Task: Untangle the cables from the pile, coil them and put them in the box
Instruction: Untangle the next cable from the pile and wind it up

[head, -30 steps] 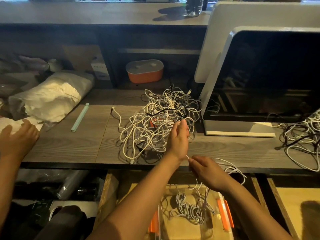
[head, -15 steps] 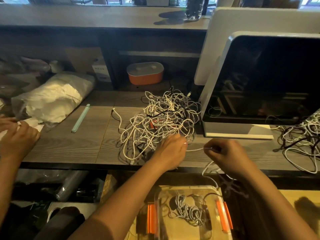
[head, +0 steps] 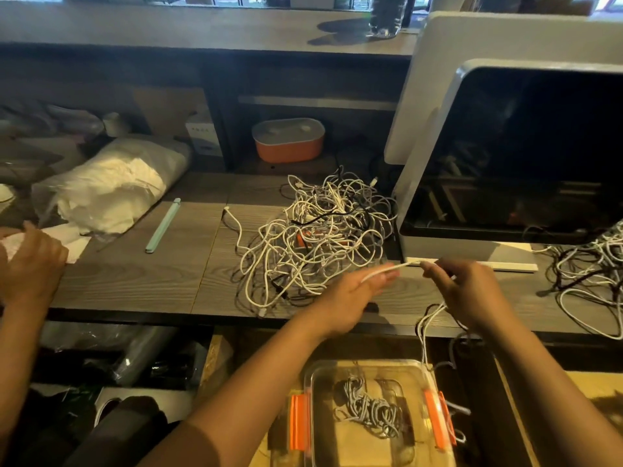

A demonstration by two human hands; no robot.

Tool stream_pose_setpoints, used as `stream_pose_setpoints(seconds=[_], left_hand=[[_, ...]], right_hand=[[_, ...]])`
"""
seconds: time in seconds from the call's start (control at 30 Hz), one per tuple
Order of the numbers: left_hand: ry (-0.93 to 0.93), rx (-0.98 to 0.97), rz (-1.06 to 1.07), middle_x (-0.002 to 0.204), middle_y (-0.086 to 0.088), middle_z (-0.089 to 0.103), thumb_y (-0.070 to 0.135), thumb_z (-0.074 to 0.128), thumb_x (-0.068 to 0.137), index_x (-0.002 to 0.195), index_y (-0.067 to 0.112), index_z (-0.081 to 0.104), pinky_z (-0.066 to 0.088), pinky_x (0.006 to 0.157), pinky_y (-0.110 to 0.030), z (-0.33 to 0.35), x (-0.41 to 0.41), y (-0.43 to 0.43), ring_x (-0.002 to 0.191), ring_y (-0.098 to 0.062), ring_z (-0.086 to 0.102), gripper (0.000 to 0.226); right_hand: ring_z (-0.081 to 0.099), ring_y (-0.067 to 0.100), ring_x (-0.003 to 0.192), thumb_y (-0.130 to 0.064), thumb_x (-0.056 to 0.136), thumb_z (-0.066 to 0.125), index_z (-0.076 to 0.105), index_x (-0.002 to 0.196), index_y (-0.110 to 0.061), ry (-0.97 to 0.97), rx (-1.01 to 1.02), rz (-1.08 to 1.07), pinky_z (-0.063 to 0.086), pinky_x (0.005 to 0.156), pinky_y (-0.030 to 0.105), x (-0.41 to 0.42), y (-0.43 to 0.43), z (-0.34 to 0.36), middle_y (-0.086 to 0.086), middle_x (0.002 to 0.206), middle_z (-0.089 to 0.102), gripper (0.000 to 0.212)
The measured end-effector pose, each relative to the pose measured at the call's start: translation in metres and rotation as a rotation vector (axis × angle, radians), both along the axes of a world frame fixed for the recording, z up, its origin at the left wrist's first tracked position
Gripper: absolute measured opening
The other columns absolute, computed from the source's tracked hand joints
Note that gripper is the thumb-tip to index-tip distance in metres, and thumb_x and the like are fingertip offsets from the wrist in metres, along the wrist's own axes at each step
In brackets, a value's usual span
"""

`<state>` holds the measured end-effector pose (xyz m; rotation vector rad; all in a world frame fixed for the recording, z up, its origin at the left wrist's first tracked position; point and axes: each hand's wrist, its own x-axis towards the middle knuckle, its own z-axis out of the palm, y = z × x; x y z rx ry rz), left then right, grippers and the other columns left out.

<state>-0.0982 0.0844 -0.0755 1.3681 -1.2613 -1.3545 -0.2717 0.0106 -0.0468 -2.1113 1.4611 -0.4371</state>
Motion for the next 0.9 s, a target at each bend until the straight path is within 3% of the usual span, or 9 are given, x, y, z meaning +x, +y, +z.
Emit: stream_pose_setpoints(seconds=[0.1,0.2,0.3,0.4,0.47,0.57,0.7,0.8,0.9], left_hand=[[0.266,-0.107,0.096,0.133,0.009,0.050,0.019,0.028,0.103,0.138,0.009,0.040,0.031,0.102,-0.009,0.022,-0.015,-0.008,0.119,0.008,0.044,0.039],[0.291,-0.232,0.284,0.098,0.003,0.061,0.012,0.026,0.103,0.111,0.012,0.052,0.046,0.084,-0.012,0.040,-0.024,-0.021,0.090,0.004,0.059,0.027],[-0.262,-0.359,0.365,0.079,0.005,0.050,0.017,0.032,0.102,0.098,0.015,0.052,0.040,0.064,-0.017,0.043,-0.021,-0.036,0.070,-0.003,0.049,0.020],[-0.982,-0.311,0.246,0.103,-0.001,0.049,0.027,0.034,0.101,0.106,0.014,0.051,0.037,0.080,-0.029,0.029,-0.002,-0.046,0.097,-0.015,0.044,0.022],[-1.140,-0.212,0.159,0.109,-0.003,0.047,0.031,0.032,0.101,0.108,0.014,0.051,0.037,0.087,-0.035,0.020,0.009,-0.043,0.103,-0.019,0.043,0.026],[-1.130,-0.134,0.023,0.101,-0.001,0.050,0.050,0.030,0.098,0.097,0.015,0.056,0.041,0.082,-0.035,0.005,0.017,-0.033,0.097,-0.018,0.047,0.043],[-1.171,-0.087,-0.175,0.097,0.002,0.054,0.070,0.039,0.085,0.101,0.019,0.057,0.042,0.073,-0.031,-0.001,0.014,-0.020,0.085,-0.015,0.051,0.056],[-1.196,-0.148,-0.217,0.093,-0.003,0.064,0.043,0.050,0.093,0.106,0.018,0.063,0.048,0.072,-0.031,-0.006,0.013,-0.009,0.082,-0.020,0.060,0.031],[-0.852,0.016,-0.159,0.088,-0.002,0.061,0.016,0.046,0.096,0.117,0.019,0.064,0.039,0.055,-0.022,-0.004,0.016,-0.005,0.065,-0.011,0.052,0.028]], right_hand=[[0.052,0.006,0.062,-0.026,0.099,0.042,0.064,0.096,-0.013,0.048,0.126,0.094,0.036,0.053,0.014,0.015,0.013,-0.017,-0.004,0.074,0.057,0.026],[0.052,0.004,0.068,-0.024,0.100,0.040,0.057,0.101,-0.018,0.089,0.241,0.283,0.042,0.062,0.017,0.036,0.028,-0.021,-0.005,0.082,0.057,0.018],[0.055,0.006,0.078,-0.023,0.099,0.045,0.057,0.104,-0.021,0.132,0.258,0.394,0.046,0.071,0.021,0.046,0.038,-0.019,-0.006,0.089,0.058,0.013],[0.055,0.007,0.088,-0.024,0.097,0.047,0.058,0.102,-0.024,0.231,0.204,0.441,0.048,0.079,0.024,0.040,0.040,-0.010,-0.009,0.094,0.057,0.012],[0.057,0.007,0.087,-0.026,0.098,0.047,0.060,0.105,-0.024,0.296,0.132,0.416,0.050,0.081,0.027,0.032,0.035,-0.003,-0.009,0.093,0.059,0.015],[0.057,0.004,0.078,-0.027,0.097,0.049,0.064,0.104,-0.023,0.283,0.032,0.318,0.049,0.070,0.020,0.018,0.023,0.006,-0.008,0.089,0.063,0.017],[0.059,0.012,0.081,-0.022,0.095,0.054,0.067,0.105,-0.019,0.196,-0.061,0.139,0.053,0.073,0.032,0.006,0.011,0.009,-0.004,0.090,0.065,0.017],[0.060,0.015,0.081,-0.021,0.092,0.059,0.066,0.107,-0.019,0.179,-0.145,0.017,0.053,0.072,0.034,0.006,0.007,0.002,0.003,0.095,0.068,0.017],[0.055,0.014,0.075,-0.016,0.090,0.060,0.068,0.099,-0.013,0.190,-0.211,-0.044,0.044,0.065,0.028,0.003,0.002,-0.004,0.003,0.087,0.067,0.012]])
